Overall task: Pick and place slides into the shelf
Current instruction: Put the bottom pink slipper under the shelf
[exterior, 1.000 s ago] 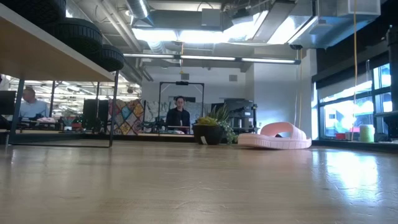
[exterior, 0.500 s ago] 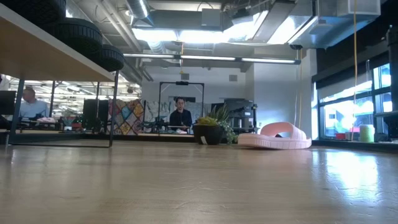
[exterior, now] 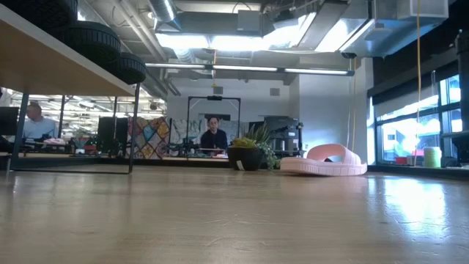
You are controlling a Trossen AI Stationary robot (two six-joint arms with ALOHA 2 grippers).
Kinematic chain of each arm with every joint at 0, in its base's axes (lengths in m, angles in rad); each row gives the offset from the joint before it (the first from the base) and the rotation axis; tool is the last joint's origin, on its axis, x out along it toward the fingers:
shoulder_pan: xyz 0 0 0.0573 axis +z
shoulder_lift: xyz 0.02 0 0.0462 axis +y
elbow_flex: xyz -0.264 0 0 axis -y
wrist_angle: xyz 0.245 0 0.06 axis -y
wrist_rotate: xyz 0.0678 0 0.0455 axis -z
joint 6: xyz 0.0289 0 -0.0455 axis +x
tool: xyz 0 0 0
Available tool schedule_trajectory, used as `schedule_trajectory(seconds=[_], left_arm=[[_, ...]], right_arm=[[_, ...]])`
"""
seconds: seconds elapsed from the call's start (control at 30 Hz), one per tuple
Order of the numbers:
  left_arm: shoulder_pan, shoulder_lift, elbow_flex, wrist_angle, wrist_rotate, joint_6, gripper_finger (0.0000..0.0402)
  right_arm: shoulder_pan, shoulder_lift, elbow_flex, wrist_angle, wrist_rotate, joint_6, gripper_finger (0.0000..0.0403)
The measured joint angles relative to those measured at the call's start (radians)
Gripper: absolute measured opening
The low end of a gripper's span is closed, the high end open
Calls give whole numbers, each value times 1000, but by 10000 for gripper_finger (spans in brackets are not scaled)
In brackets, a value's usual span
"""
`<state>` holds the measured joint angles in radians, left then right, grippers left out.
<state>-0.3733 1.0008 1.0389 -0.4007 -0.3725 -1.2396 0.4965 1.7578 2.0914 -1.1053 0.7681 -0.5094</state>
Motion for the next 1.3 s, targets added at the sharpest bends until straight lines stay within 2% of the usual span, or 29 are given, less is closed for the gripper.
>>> schedule_trajectory(seconds=[0.2, 0.4, 0.53, 0.7, 0.8, 0.97, 1.1, 1.2, 1.3], left_arm=[[0, 0, 0, 3, 2, 18, 36], [0, 0, 0, 7, 4, 43, 37], [0, 0, 0, 6, 17, 52, 38], [0, 0, 0, 6, 19, 70, 35], [0, 0, 0, 6, 20, 78, 38], [0, 0, 0, 6, 52, 94, 35], [0, 0, 0, 6, 56, 101, 36], [0, 0, 0, 6, 62, 115, 38], [0, 0, 0, 6, 76, 133, 36]], right_arm=[[-18, -90, 1, -148, -211, 453, 196], [-34, -134, 1, -307, -327, 828, 257], [-33, -137, -9, -388, -398, 978, 277], [-15, -144, -93, -368, -407, 1041, 280], [-14, -155, -176, -305, -413, 1084, 279], [-18, -214, -355, -134, -550, 1123, 279], [-18, -304, -506, 43, -618, 1174, 279], [-19, -390, -634, 249, -664, 1189, 279], [-19, -473, -783, 527, -758, 1193, 279]])
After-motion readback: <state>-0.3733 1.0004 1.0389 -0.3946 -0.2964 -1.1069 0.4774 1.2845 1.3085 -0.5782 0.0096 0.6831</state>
